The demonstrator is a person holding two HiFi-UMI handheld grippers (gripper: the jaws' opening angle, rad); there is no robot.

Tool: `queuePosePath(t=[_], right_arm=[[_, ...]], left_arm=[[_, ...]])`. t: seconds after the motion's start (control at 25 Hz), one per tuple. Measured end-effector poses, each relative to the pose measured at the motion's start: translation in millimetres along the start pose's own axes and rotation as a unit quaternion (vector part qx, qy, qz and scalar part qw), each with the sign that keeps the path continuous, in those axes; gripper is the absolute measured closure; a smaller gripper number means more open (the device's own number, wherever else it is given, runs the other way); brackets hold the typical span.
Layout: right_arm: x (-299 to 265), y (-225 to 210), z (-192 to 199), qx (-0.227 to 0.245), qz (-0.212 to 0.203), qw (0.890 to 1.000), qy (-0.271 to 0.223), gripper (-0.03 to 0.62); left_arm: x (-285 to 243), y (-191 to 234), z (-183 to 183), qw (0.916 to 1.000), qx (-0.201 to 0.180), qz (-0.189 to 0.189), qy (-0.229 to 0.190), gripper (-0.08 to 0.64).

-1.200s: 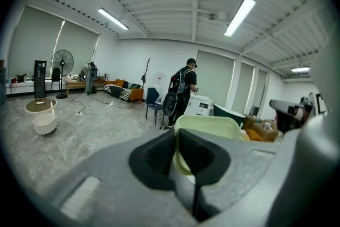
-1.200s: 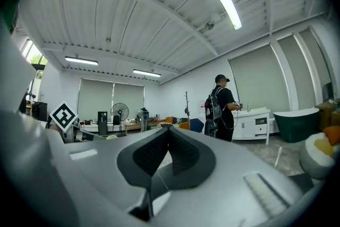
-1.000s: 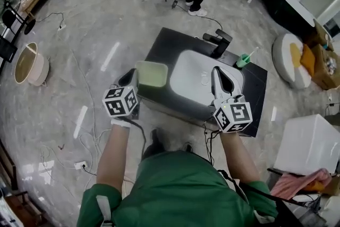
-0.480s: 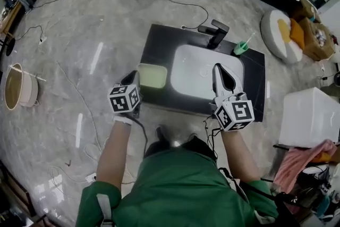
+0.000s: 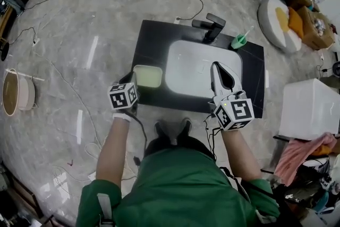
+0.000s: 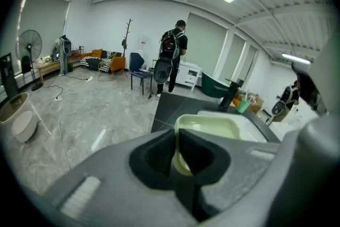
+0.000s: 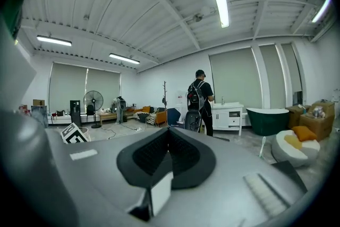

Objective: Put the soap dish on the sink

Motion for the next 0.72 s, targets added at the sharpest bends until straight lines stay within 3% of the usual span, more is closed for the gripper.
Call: queuePosePath(t=[0.72], right_arm=[[-57,-48,39,-0.017,0.002,0.998,0.053,0.6]], left_arm=[[-80,39,35,0.9944,0.029,-0.053,0.086,0.54]])
Point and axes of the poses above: the fingertips, and each gripper's own axes: x backward along the fingers, y to its left, z out of its underside, the point moved 5 cm from there along x, backward along the fingers, and after that the axes turned 13 degrees about z, right-handed, at the moved point
